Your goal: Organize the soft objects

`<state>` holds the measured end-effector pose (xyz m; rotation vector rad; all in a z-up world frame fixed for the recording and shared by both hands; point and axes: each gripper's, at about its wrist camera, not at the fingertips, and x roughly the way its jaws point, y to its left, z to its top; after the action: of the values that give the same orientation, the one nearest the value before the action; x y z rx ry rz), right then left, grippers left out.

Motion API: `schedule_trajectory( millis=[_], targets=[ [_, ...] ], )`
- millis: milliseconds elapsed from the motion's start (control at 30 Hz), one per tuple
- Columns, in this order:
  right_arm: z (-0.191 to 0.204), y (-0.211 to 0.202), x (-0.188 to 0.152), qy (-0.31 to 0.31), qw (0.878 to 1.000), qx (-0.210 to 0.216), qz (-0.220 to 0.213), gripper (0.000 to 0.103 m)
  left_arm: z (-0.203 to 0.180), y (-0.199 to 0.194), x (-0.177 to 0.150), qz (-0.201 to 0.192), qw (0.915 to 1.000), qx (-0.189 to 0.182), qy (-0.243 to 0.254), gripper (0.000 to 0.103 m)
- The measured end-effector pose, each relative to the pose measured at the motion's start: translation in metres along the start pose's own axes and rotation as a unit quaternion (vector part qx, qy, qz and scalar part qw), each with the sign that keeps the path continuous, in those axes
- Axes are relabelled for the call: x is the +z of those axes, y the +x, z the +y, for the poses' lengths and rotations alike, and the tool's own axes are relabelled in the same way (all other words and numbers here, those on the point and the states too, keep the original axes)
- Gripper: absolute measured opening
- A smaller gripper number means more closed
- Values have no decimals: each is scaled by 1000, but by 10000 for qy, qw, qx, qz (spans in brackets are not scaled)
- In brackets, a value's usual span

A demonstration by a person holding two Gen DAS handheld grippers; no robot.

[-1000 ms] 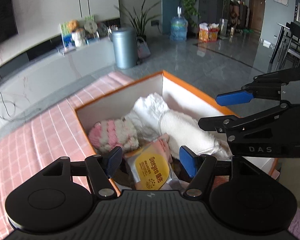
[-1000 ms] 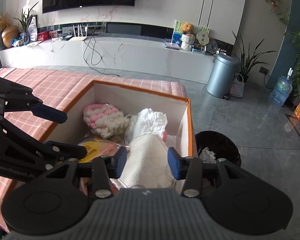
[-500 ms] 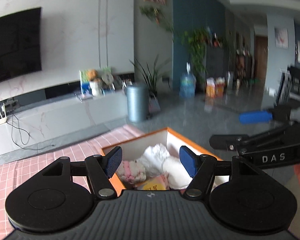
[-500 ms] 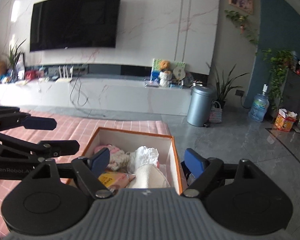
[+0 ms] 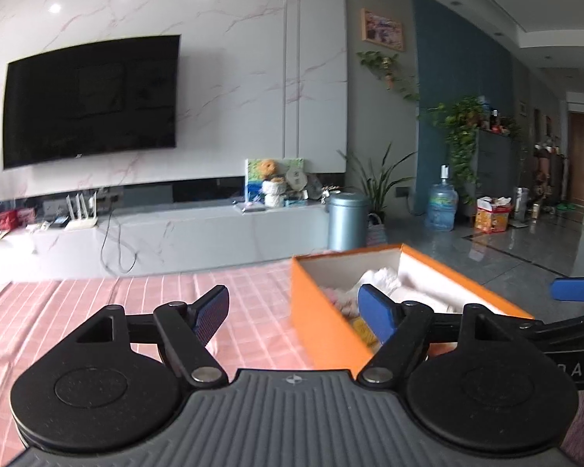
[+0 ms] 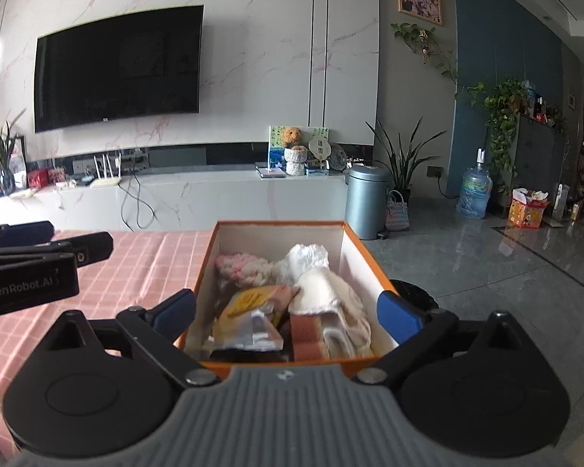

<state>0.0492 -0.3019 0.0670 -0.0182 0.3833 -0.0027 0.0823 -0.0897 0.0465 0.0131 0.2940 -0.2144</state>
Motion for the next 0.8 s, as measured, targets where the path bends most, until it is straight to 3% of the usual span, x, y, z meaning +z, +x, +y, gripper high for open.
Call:
schedule_trajectory(
  millis=[133,267,400,600,800],
  targets=[
    [7,5,-13,-4,9997,-129,213,100,-2,2,-13,220,9997,63,-12,89],
    [4,15,-24,194,9977,-236,608,100,1,12,-24,728,9970,-68,-252,90],
    [-1,28,-29,453,9944,-206,930,100,0,16,-35,916,9954,100,-271,91],
    [1,27,-32,524,9957,-167,751,100,5,15,-36,992,9942,89,-409,91],
    [-2,31,-32,625,9942,-96,868,100,6,14,-38,1059,9933,177,-417,91]
  ],
)
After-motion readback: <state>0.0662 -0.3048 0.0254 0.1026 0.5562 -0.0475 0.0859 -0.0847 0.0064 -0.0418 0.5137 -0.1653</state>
